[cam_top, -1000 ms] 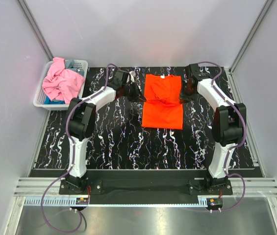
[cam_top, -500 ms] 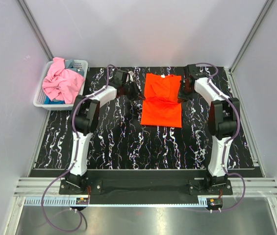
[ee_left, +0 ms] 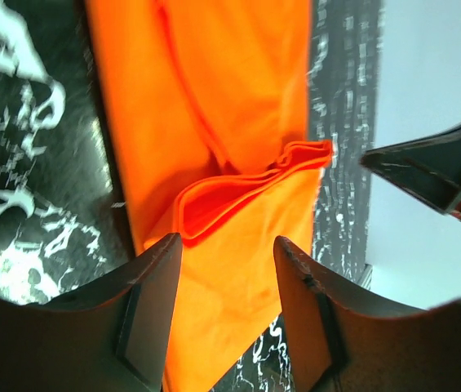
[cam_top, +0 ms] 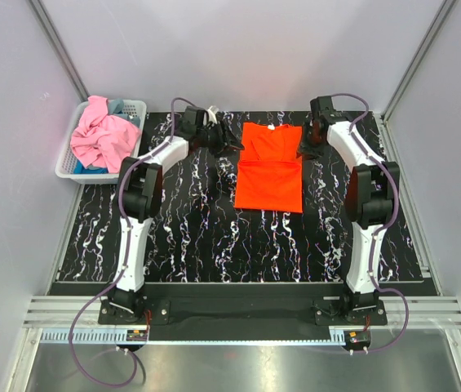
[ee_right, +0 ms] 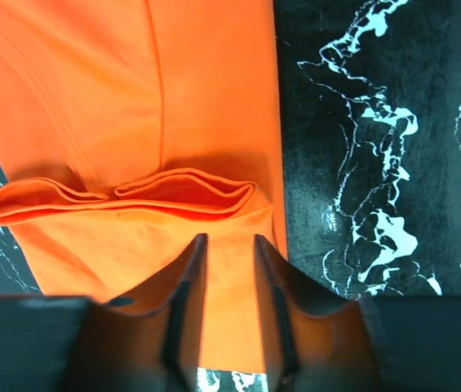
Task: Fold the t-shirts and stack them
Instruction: Fold the tshirt
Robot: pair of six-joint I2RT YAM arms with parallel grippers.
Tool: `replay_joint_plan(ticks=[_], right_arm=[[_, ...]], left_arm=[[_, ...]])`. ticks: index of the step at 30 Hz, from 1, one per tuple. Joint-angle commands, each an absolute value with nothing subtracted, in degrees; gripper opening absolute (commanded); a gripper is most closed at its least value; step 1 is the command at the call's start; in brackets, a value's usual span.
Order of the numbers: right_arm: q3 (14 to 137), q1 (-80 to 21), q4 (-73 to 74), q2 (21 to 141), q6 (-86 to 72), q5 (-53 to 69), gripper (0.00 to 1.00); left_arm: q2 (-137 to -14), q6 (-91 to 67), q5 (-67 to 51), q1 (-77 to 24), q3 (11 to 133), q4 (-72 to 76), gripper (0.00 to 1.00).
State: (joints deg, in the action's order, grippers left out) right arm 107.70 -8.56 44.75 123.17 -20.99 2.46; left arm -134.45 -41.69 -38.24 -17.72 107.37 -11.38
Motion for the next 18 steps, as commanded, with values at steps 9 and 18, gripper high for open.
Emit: replay_joint_plan(ticks=[9, 18], right_arm=[[101.4, -4.2, 43.3, 118.7, -12.8, 15.9, 0.31], [102.5, -3.2, 43.2, 123.9, -8.8, 23.2, 0.40]], left_arm=[[-133.1, -34.0, -44.8, -17.1, 106.5, -10.9, 0.40], [-138.1, -35.2, -47.6, -17.7, 108.5, -8.6, 0.30]])
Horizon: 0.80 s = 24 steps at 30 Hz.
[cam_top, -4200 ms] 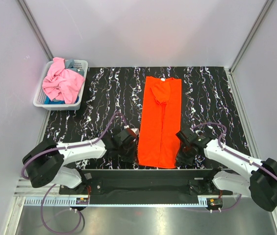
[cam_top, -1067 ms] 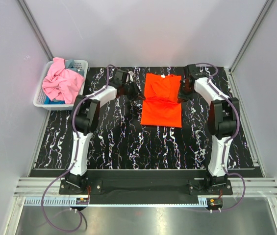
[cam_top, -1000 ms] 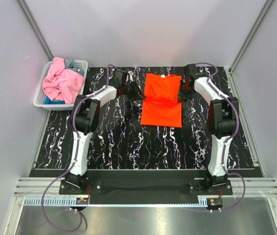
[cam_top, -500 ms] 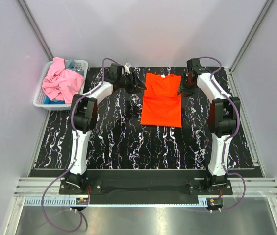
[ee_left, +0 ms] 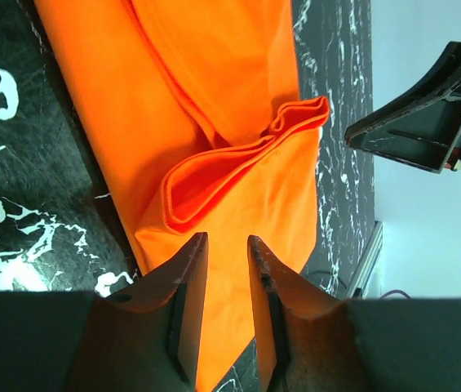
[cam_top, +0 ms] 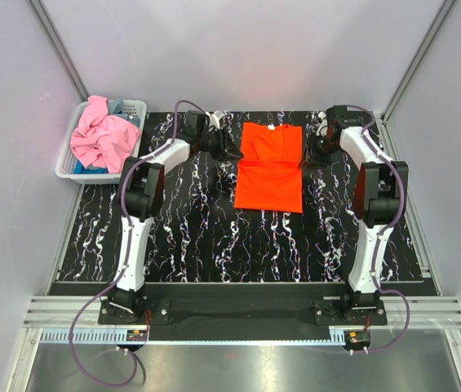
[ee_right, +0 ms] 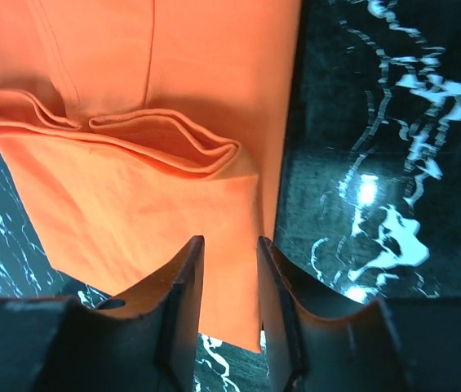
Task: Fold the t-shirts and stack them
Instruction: Fold the tshirt
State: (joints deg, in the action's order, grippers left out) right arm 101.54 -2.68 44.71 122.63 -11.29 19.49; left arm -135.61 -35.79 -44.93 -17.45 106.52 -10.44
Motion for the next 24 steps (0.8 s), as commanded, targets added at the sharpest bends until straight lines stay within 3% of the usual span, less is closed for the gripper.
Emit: replay_joint_plan(ticks=[1, 6, 9, 13, 17, 24], right_arm=[[102.6, -3.0, 43.1, 124.1, -8.7, 23.4, 0.40], [103.1, -2.3, 42.6, 126.2, -8.0, 24.3, 0.40], [102.9, -1.8, 42.4, 127.4, -7.6, 24.5, 0.36], [102.0, -1.2, 40.7, 127.9, -7.6, 25.0, 0.25], [99.9, -1.1, 38.2, 127.0, -8.5, 24.9, 0.00], [96.4, 1.8, 33.7, 126.7, -10.9, 26.4, 0.00]], left_arm=[[-138.5, -35.7, -47.6, -17.7, 108.8, -8.5, 0.30], [-141.6, -37.3, -47.6, -17.7, 111.4, -7.0, 0.31], [-143.2, -37.7, -47.5, -17.6, 113.5, -6.6, 0.32], [-145.0, -40.2, -47.4, -17.6, 115.8, -4.2, 0.33], [-145.5, -44.4, -48.6, -17.5, 115.6, 2.6, 0.37], [-141.5, -49.2, -52.2, -16.4, 111.7, 8.8, 0.50]])
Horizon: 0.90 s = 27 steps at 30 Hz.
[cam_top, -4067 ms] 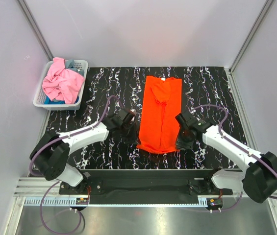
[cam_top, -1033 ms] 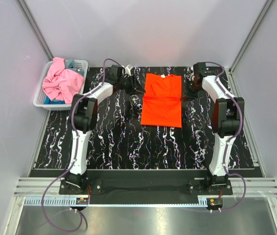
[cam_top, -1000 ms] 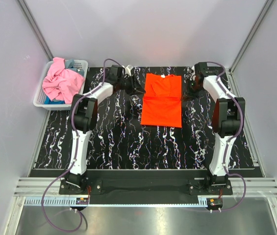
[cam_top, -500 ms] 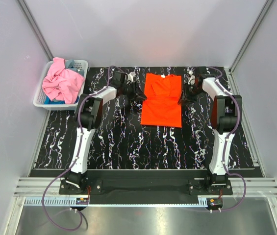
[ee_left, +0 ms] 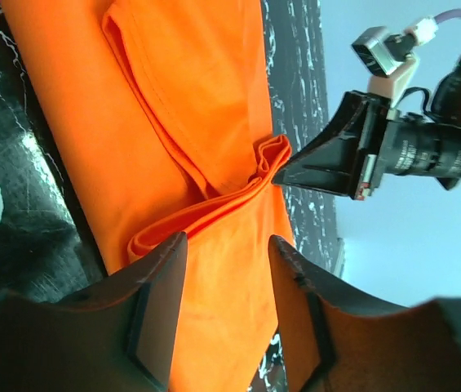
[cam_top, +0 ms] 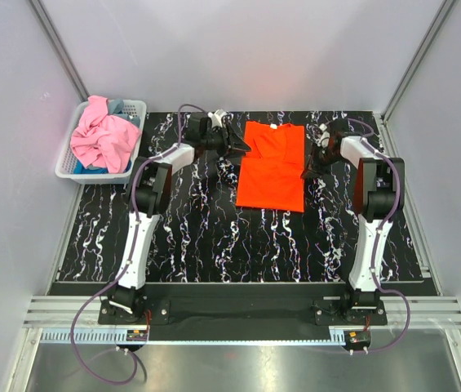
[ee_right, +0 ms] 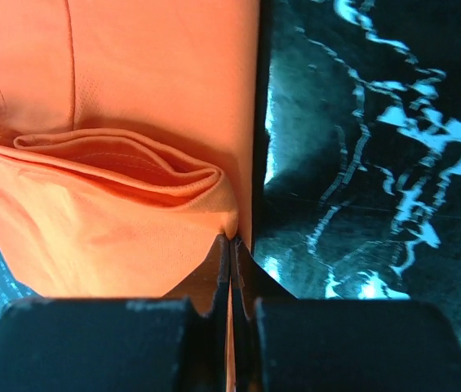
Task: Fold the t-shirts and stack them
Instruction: Fold the tshirt
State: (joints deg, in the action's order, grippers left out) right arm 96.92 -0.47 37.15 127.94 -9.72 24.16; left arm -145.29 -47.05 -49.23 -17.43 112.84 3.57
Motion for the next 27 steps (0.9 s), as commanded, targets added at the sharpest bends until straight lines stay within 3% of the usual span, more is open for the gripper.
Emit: replay_joint_plan(ticks=[1, 5, 10, 24, 27], right_arm=[[96.2, 1.9, 33.4, 126.7, -10.8, 26.9, 0.00], [95.8, 2.2, 32.8, 126.4, -11.2, 28.6, 0.00], [95.6, 2.2, 32.2, 126.3, -11.8, 29.5, 0.00], [90.4, 2.6, 27.9, 125.0, -15.5, 27.0, 0.00], [89.3, 2.8, 27.8, 122.6, -16.3, 25.6, 0.09]], left_arm=[[-140.7, -48.4, -51.6, -16.2, 111.3, 8.0, 0.51], [-138.9, -39.3, -44.0, -15.6, 114.1, -7.5, 0.53], [-142.6, -35.0, -37.3, -15.8, 119.6, -16.2, 0.52], [-146.2, -36.8, -31.3, -17.8, 120.7, -15.6, 0.50], [-144.4, -36.2, -29.3, -17.8, 118.5, -16.0, 0.49]])
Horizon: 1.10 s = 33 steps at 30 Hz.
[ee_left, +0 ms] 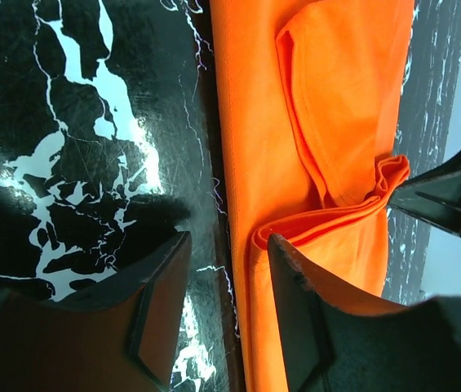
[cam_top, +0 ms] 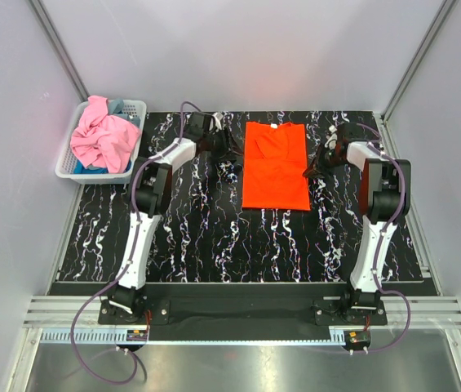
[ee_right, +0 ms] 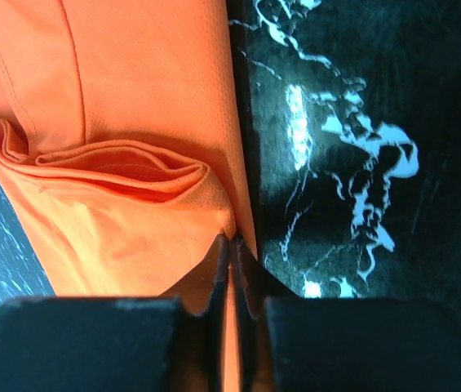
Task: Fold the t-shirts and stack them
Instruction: Fold the tshirt
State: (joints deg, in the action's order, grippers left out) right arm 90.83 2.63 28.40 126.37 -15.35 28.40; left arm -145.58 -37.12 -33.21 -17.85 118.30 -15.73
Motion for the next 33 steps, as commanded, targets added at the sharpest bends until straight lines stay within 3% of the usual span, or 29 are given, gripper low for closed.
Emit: replay_joint_plan(ticks=[1, 5, 10, 18, 24, 33], right_arm=[[89.2, 2.9, 27.9, 121.0, -16.4, 25.4, 0.23], [89.9, 3.0, 30.3, 117.1, -17.0, 26.0, 0.40], [90.1, 2.9, 37.4, 113.7, -17.8, 25.3, 0.45], [80.2, 3.0, 33.9, 110.1, -14.9, 25.7, 0.53], [84.5, 3.0, 36.5, 113.9, -11.9, 28.3, 0.52], [74.5, 3.0, 38.2, 111.0, -15.2, 26.4, 0.43]], left_arm=[[-143.6, -36.0, -28.8, -17.8, 117.6, -15.7, 0.49], [-136.1, -33.9, -26.2, -17.8, 112.2, -16.5, 0.49], [-123.0, -30.8, -18.3, -17.8, 99.7, -16.5, 0.50], [-112.8, -33.6, -25.7, -20.8, 80.8, -9.9, 0.50], [-111.4, -35.2, -27.8, -24.8, 71.3, -4.5, 0.51], [-111.9, -36.0, -28.7, -27.1, 67.6, -2.1, 0.52]])
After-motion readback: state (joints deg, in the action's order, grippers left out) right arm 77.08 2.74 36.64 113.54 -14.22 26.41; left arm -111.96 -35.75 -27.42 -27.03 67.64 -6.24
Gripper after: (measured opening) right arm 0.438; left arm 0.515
